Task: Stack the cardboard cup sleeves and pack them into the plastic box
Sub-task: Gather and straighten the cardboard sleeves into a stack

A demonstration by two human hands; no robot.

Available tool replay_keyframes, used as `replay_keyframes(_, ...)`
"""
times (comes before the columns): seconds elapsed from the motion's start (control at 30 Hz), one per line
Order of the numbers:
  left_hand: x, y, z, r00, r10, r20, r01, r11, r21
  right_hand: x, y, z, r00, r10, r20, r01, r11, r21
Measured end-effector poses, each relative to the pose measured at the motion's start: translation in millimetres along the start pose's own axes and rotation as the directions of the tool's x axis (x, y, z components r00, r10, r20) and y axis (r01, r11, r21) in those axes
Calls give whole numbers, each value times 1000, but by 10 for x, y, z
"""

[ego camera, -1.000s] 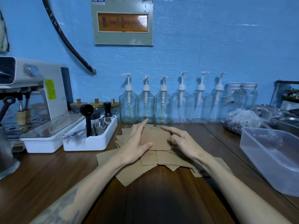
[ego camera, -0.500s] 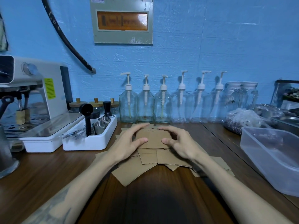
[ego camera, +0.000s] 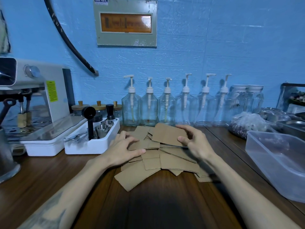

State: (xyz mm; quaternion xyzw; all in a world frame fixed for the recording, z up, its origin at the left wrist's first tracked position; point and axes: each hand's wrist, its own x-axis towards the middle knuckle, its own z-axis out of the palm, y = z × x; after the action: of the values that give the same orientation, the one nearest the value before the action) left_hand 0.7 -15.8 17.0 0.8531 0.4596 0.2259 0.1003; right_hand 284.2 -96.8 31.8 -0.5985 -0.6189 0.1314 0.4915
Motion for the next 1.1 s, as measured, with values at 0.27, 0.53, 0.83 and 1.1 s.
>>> replay_keyframes(0.27, -36, -30, -96, 998, -18, 56, 32, 965, -261, 8, -19, -7, 999, 27, -39, -25, 998, 50)
replay_keyframes(0.53, -36, -25, -261, 996, 80, -28, -82, 831, -550, -10, 8, 19, 1000, -6, -18, 6, 1000, -6)
replay_keyframes(0.83, -23, 139, -277, 984, -73, -162, -101, 519, -849, -28, -11, 129, 986, -44, 160, 57, 995, -80)
replay_keyframes(1.1, -8, 503, -315, 906, -163, -390, -275, 474, -836, -57, -106, 170, 986, -87, 145, 87, 996, 10)
